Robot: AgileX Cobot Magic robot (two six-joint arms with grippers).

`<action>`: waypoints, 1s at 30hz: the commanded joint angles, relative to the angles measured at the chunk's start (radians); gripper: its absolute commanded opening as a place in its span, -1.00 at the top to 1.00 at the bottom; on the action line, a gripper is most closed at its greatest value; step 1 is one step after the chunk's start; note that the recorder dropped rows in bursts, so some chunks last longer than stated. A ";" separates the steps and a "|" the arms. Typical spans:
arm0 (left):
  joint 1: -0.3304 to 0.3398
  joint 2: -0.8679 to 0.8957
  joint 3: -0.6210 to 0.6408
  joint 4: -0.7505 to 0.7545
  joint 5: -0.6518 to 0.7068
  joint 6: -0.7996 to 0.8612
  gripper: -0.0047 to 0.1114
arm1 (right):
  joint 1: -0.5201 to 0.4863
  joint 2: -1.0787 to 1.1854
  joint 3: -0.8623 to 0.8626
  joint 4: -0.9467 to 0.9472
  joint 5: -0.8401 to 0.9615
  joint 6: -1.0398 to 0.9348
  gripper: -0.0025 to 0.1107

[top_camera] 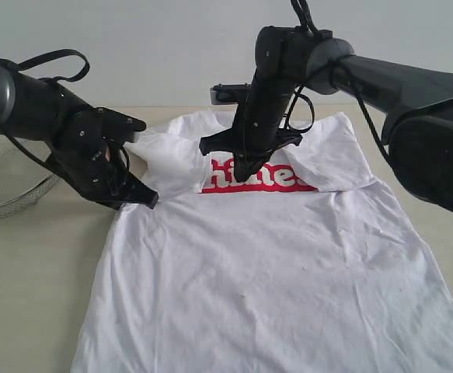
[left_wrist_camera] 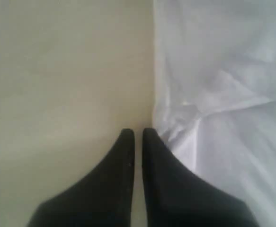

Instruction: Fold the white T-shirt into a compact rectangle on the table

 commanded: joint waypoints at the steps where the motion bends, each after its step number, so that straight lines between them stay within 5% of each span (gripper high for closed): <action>1: 0.026 0.003 0.005 0.025 0.017 -0.042 0.84 | -0.002 -0.001 -0.002 -0.005 0.007 -0.002 0.96; 10: 0.028 -0.045 0.005 -0.161 -0.015 0.027 0.84 | -0.002 -0.001 -0.002 -0.007 -0.002 -0.006 0.96; 18: 0.028 -0.024 0.005 -0.577 -0.036 0.413 0.84 | -0.002 -0.001 -0.002 -0.001 -0.017 -0.013 0.96; 30: 0.028 0.046 0.005 -0.540 -0.058 0.407 0.84 | -0.002 -0.001 -0.002 -0.001 -0.009 -0.015 0.96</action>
